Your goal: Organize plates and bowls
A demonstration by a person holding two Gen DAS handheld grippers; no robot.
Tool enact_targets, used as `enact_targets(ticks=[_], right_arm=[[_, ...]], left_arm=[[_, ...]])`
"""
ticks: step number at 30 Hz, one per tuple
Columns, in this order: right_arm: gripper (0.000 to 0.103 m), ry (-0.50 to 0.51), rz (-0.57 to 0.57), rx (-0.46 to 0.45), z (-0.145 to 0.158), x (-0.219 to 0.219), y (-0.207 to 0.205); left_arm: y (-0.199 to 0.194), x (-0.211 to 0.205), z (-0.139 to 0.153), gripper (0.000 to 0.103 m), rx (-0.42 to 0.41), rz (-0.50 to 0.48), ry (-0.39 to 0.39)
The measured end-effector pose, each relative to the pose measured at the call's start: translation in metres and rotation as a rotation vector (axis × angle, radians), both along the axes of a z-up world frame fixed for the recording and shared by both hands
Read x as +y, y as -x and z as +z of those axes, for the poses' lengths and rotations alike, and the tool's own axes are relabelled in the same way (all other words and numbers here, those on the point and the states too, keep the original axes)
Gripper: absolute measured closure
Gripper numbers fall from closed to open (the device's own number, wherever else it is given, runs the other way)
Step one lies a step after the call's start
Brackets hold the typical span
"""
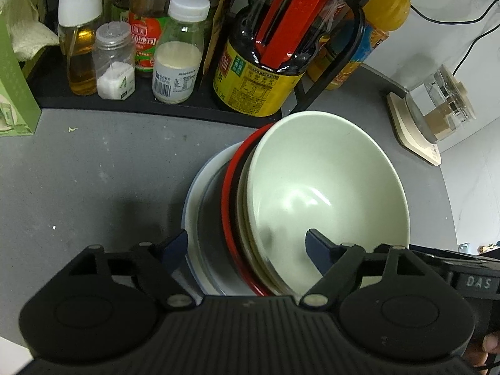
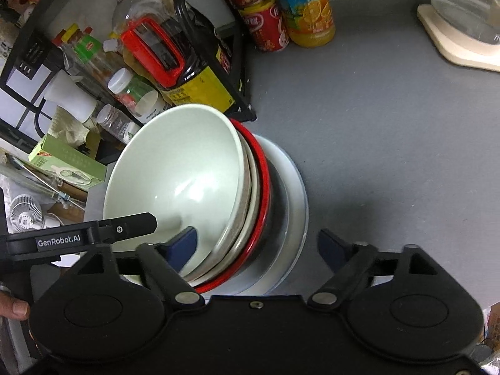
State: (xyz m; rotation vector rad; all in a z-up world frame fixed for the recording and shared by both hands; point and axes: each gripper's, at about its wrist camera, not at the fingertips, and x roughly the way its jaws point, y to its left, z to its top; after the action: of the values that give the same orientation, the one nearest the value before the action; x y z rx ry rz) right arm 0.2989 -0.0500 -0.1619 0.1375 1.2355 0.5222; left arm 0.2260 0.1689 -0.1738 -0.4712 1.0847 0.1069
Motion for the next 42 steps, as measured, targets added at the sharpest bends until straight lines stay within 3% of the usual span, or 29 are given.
enact_targets(ticks=[9,14,24,42], right_arm=[[0.009,-0.006,-0.001,-0.037,0.008,-0.016,0.01],[0.0,-0.009,0.002,-0.065,0.017,-0.031,0.023],[0.0,-0.039,-0.008,-0.137,0.047,-0.077,0.067],[0.0,-0.027,-0.039,-0.248,0.084,-0.139,0.146]], left_arm=[[0.011,-0.013,0.014,0.006,-0.022,0.011,-0.022],[0.027,-0.03,0.026,0.005,-0.037,0.012,-0.067],[0.085,-0.079,0.056,0.001,-0.09,0.068,-0.12],[0.173,-0.147,0.093,0.001,-0.184,0.038,-0.196]])
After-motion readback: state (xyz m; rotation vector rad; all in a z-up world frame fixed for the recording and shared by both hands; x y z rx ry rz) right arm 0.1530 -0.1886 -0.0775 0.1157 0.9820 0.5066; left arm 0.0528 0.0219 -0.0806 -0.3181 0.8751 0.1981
